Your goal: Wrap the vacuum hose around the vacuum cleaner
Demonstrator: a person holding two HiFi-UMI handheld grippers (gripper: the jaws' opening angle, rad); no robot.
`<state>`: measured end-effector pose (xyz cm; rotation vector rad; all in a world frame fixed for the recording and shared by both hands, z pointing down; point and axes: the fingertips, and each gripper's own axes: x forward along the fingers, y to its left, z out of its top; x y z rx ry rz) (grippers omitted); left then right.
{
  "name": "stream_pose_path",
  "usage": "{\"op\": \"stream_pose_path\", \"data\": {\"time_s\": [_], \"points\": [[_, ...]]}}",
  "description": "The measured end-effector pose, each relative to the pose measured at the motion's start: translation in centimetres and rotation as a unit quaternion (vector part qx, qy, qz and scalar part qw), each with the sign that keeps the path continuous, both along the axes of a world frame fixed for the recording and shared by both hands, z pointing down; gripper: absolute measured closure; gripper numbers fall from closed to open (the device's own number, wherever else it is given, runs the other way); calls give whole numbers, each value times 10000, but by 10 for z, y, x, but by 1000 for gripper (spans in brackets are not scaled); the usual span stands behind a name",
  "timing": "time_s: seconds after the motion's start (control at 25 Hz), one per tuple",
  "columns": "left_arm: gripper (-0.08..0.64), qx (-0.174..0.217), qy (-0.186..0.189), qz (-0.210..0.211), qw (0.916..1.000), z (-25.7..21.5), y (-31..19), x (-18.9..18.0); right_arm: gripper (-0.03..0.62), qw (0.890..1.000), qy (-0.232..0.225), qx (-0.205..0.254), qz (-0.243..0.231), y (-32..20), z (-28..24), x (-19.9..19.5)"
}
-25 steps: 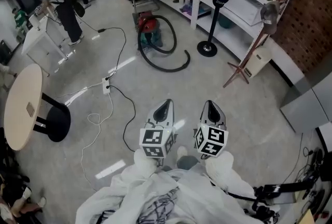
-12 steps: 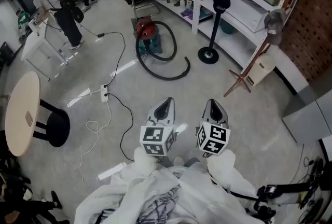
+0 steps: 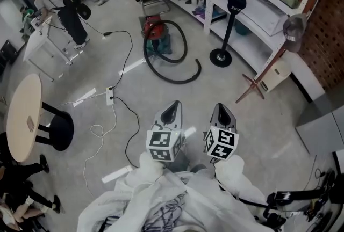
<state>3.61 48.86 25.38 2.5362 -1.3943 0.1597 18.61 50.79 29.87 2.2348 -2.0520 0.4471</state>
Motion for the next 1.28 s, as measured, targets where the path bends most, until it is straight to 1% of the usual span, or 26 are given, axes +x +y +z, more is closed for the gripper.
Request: {"op": "stream_pose_path", "data": {"time_s": [0.2, 0.6, 0.76, 0.96, 1.08, 1.28], "points": [[558, 43, 62, 49, 10000, 6, -43, 7, 578, 9999, 17, -102, 11, -42, 11, 3], [557, 61, 175, 136, 9997, -1, -157, 19, 578, 9999, 71, -114, 86, -152, 3, 14], [557, 128, 162, 163, 9997, -7, -212, 18, 578, 9999, 75, -103, 91, -207, -1, 12], [557, 95, 147, 153, 9997, -5, -276, 11, 578, 9999, 96, -94, 37, -274, -3, 3], [557, 85, 141, 145, 9998, 0, -307, 6, 578, 9998, 130, -128, 12, -306, 1, -1], [558, -115, 134, 61, 9998, 16, -350, -2, 578, 9993, 151, -330, 4, -345, 17, -1]]}}
